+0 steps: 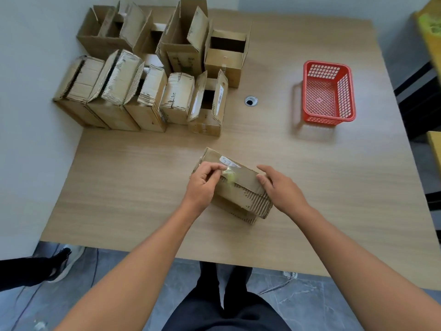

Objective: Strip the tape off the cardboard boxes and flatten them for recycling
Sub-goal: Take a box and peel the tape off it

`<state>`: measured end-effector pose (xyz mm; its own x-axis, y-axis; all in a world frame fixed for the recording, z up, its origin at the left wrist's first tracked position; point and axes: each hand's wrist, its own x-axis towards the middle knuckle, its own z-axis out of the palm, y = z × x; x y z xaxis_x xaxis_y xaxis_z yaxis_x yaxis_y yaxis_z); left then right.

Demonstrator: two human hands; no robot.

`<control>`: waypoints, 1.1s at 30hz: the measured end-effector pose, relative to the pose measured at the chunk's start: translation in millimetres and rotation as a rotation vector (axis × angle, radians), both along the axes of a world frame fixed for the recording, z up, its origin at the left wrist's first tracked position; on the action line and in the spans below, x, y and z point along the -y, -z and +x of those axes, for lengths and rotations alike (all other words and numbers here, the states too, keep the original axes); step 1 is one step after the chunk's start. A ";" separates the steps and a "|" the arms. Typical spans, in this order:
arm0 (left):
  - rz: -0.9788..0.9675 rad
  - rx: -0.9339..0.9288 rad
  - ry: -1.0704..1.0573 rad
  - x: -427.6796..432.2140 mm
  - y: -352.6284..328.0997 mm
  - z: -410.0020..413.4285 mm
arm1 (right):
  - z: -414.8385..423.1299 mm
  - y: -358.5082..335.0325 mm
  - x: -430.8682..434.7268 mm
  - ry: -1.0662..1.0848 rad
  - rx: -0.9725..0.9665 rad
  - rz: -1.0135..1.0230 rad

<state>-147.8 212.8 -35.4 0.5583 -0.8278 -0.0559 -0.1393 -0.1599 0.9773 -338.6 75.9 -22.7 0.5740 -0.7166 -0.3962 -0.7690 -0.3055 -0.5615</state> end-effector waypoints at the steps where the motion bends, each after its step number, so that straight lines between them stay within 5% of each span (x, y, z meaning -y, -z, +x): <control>1: 0.019 0.041 0.030 -1.7 0.1 1.6 | 3.2 -0.8 0.0 0.026 -0.006 -0.016; 6: 0.175 0.280 0.163 3.5 4.5 8.8 | 22.6 1.4 -21.6 -0.011 -0.018 -0.265; 14: 0.215 0.573 0.364 40.9 -0.4 17.3 | 16.6 26.6 -35.4 -0.172 -0.267 -0.337; 23: 0.102 0.329 0.354 17.0 6.6 40.3 | 18.9 28.9 -35.8 -0.140 -0.270 -0.301; 33: -0.030 0.156 0.046 -17.5 15.8 15.2 | 26.1 21.4 -45.4 -0.114 -0.277 -0.243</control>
